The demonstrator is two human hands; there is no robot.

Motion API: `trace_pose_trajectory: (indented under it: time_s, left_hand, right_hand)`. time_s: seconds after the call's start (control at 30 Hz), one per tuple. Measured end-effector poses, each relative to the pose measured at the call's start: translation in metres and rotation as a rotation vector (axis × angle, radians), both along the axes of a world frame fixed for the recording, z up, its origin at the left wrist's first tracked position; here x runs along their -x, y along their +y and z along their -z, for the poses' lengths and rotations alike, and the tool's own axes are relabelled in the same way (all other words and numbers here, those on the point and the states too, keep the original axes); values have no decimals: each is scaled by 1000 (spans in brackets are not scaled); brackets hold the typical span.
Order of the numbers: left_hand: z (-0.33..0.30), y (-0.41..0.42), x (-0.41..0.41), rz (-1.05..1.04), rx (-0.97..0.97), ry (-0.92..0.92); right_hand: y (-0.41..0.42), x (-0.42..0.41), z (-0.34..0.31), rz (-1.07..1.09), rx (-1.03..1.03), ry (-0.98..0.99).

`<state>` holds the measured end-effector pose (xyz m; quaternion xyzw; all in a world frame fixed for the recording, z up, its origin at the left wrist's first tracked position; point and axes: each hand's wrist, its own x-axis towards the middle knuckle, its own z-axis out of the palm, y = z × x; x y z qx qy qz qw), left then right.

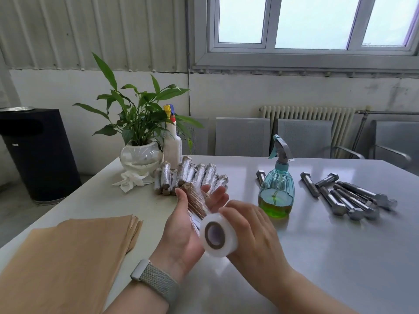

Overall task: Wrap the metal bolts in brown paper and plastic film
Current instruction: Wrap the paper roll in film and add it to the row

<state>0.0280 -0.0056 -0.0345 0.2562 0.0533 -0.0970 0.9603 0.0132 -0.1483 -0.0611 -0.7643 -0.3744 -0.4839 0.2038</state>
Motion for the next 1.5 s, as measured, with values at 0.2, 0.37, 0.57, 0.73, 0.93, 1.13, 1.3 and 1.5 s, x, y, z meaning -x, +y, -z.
trace_pose_trajectory:
  time_s: [0.2,0.37,0.57,0.73,0.93,1.13,1.3,1.5]
  left_hand:
    - [-7,1,2,-65,74,-103]
    - [-6,-2,-2,-107,146,-117]
    - [4,-6,-7,-184,10,-244]
    - [15,-9,-8,-310,-190,-421]
    - [19,-11,-10,-465,-519,-492]
    - [10,0,-8,-519,-595,-515]
    - [12,2,-5,-554,-760,-503]
    - [16,3,-3,-501,-896,-428]
  right_hand:
    - [3,1,-2,-96,-381,307]
    - [8,0,-7,-71,-689,726]
    - [7,-2,-16,-267,-1072,1262]
    - [9,7,-20,-481,-1151,1579]
    - [7,9,-17,-420,-1085,1705]
    - [3,9,-19,-449,-1111,1816]
    - [5,12,-19,-330,-991,1728]
    - [-2,12,-25,-418,-921,1778]
